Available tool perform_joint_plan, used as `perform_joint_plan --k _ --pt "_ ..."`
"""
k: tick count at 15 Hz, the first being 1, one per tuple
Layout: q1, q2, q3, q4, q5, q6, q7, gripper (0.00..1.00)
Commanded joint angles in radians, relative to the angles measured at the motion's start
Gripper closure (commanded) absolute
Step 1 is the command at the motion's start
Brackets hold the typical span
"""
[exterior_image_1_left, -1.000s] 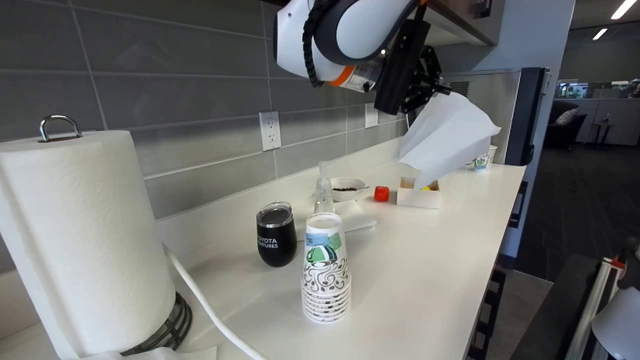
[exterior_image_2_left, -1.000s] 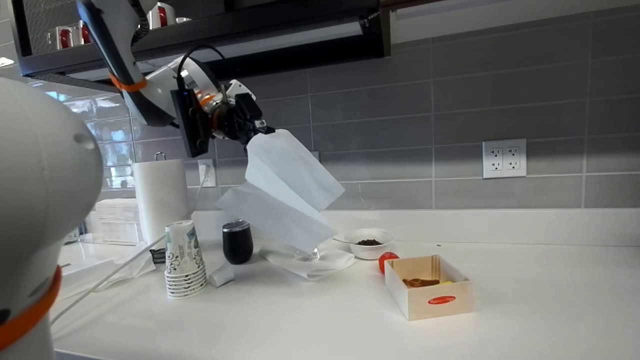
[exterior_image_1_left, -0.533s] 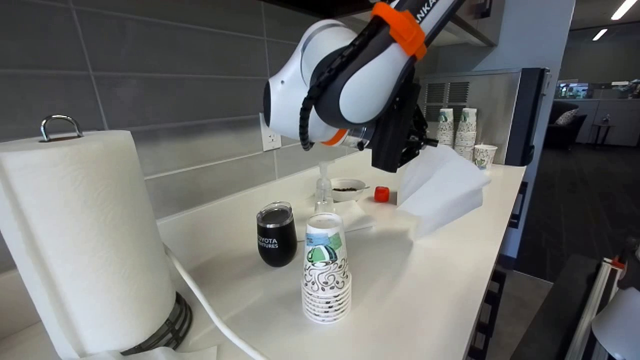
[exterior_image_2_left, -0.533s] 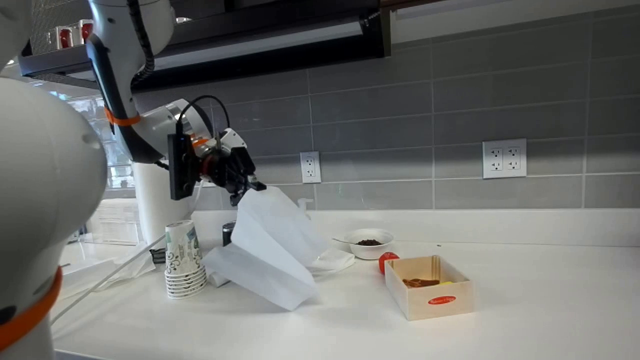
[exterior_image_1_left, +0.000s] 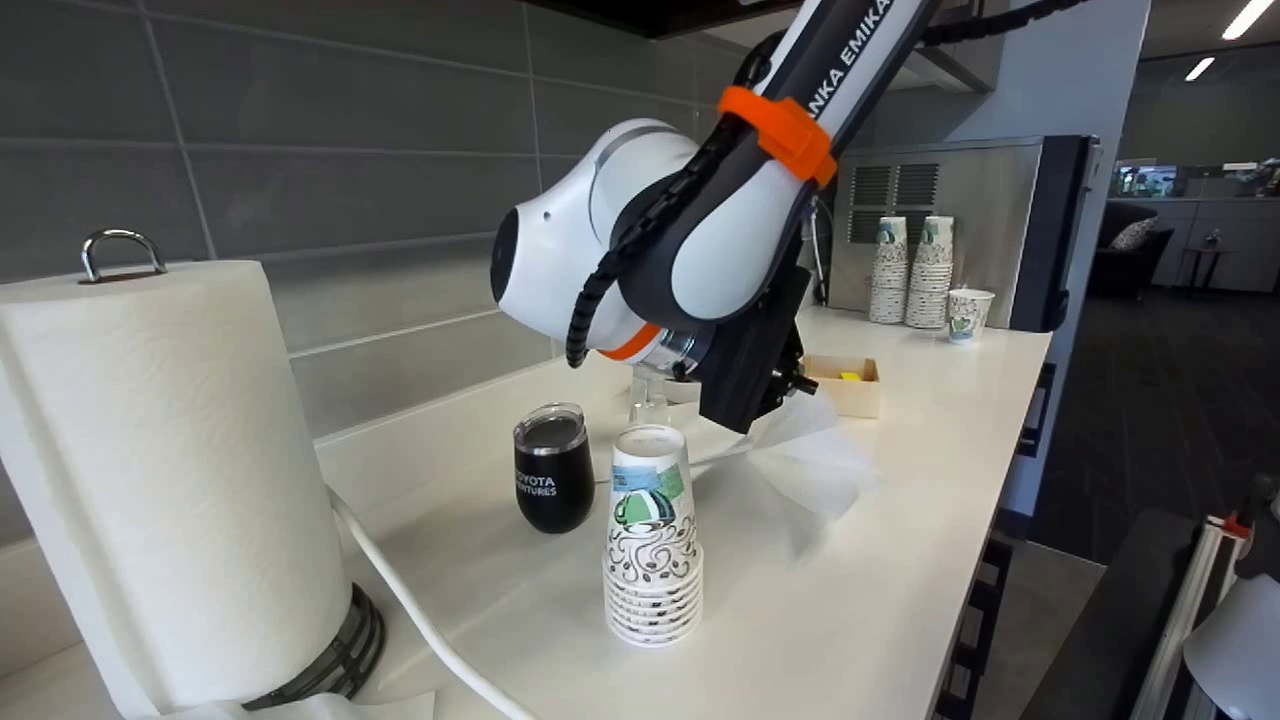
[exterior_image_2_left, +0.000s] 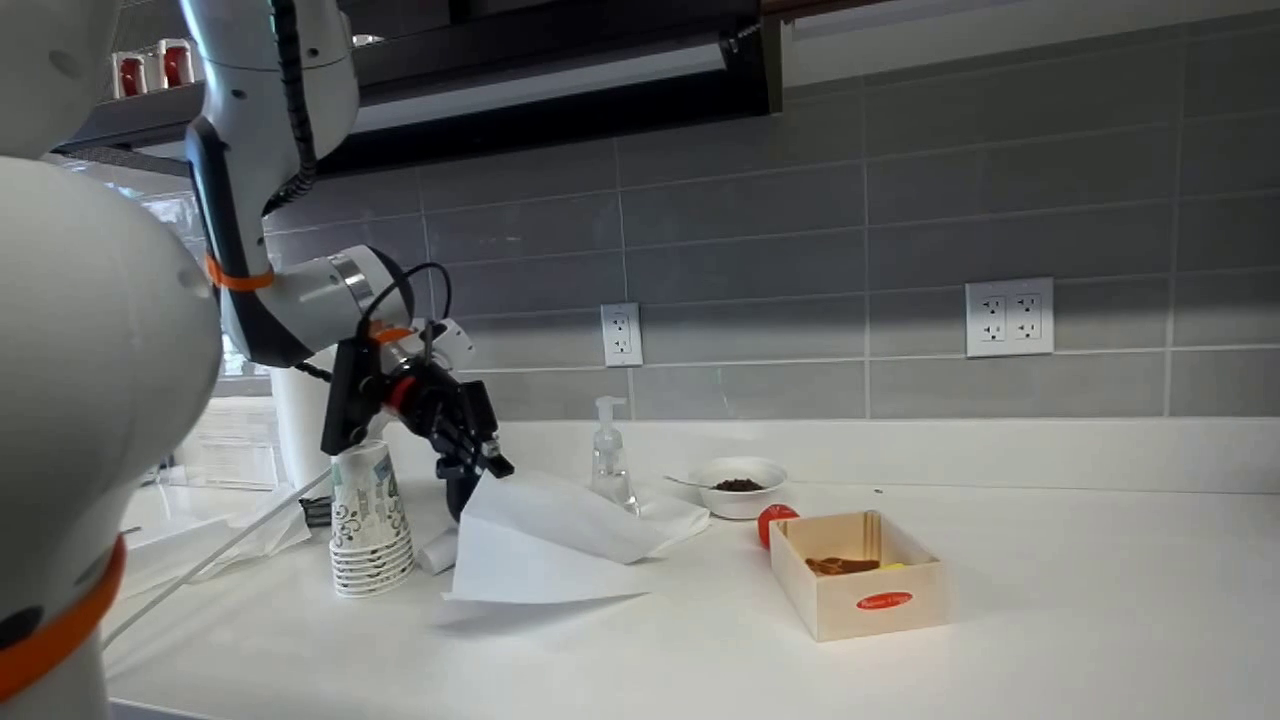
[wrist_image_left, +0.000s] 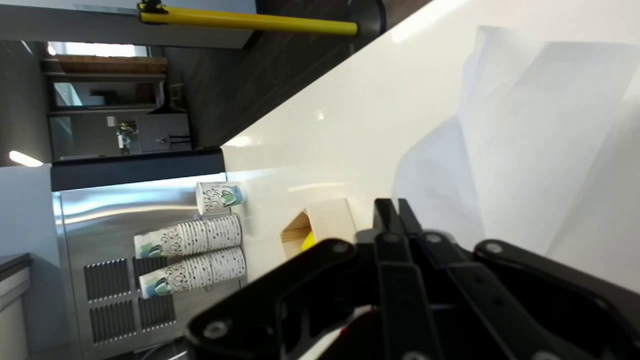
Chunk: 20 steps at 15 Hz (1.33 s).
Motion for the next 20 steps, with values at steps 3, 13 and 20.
perform_joint_plan --k 3,13,20 --pt "0.012 -0.016 -0.022 0.023 0.009 0.075 0.015 1.0" --pt "0.007 -0.083 -0.039 0.027 -0.046 0.295 0.187 1.0" --pt "0.008 -0.074 -0.066 0.015 -0.122 0.459 0.304 1.0"
